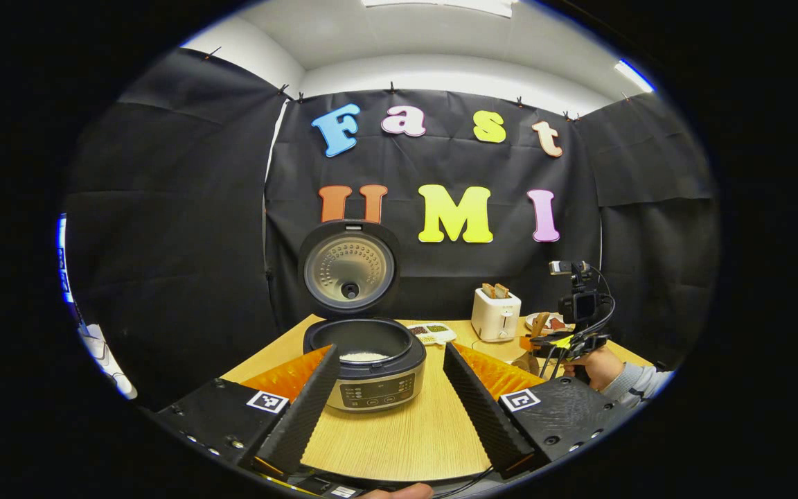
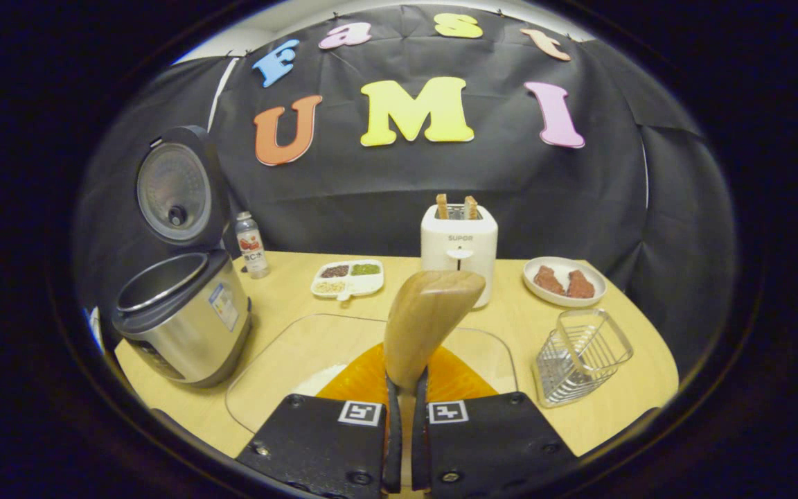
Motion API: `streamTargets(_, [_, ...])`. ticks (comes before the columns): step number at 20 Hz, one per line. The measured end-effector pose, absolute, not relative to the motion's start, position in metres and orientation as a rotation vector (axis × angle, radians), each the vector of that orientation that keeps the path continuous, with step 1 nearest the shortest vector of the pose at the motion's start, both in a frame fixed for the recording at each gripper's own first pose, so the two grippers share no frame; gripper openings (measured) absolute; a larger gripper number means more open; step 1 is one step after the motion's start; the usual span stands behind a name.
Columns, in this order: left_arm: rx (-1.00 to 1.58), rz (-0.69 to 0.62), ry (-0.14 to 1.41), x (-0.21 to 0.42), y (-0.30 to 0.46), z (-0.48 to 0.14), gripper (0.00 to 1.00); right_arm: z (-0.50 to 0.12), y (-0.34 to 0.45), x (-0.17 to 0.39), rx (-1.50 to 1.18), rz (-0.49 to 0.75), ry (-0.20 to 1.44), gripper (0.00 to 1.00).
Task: Close the left gripper, press the button to open the rice cooker; take a wooden spoon from the chopstick holder with the right hand, scoop a spoonful of rice and pour it into the rice cooker, then put the wooden spoon back into the chopstick holder.
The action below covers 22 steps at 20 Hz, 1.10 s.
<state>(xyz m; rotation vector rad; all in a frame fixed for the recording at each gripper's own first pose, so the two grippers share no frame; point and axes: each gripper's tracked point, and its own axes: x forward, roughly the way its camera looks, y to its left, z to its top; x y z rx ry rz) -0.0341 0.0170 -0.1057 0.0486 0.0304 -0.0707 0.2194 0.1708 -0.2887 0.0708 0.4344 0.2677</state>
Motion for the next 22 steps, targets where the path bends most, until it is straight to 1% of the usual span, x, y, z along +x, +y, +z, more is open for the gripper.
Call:
streamTargets(7, [0.034,-0.062,0.049,-0.027,0.021,-0.114,0.96,-0.287,0.202,0.213,0.214,0.3,0.465,0.11])
streamTargets(11, [0.033,-0.056,0.056,-0.025,0.024,-0.117,0.96,-0.288,0.205,0.213,0.368,0.333,0.498,0.11])
streamTargets(17, [0.041,-0.069,0.065,-0.024,0.019,-0.122,0.96,-0.289,0.197,0.213,0.643,0.312,0.534,0.11])
streamTargets(22, [0.066,-0.063,0.058,-0.025,0.019,-0.12,0.96,-0.27,0.175,0.212,0.854,0.269,0.479,0.11])
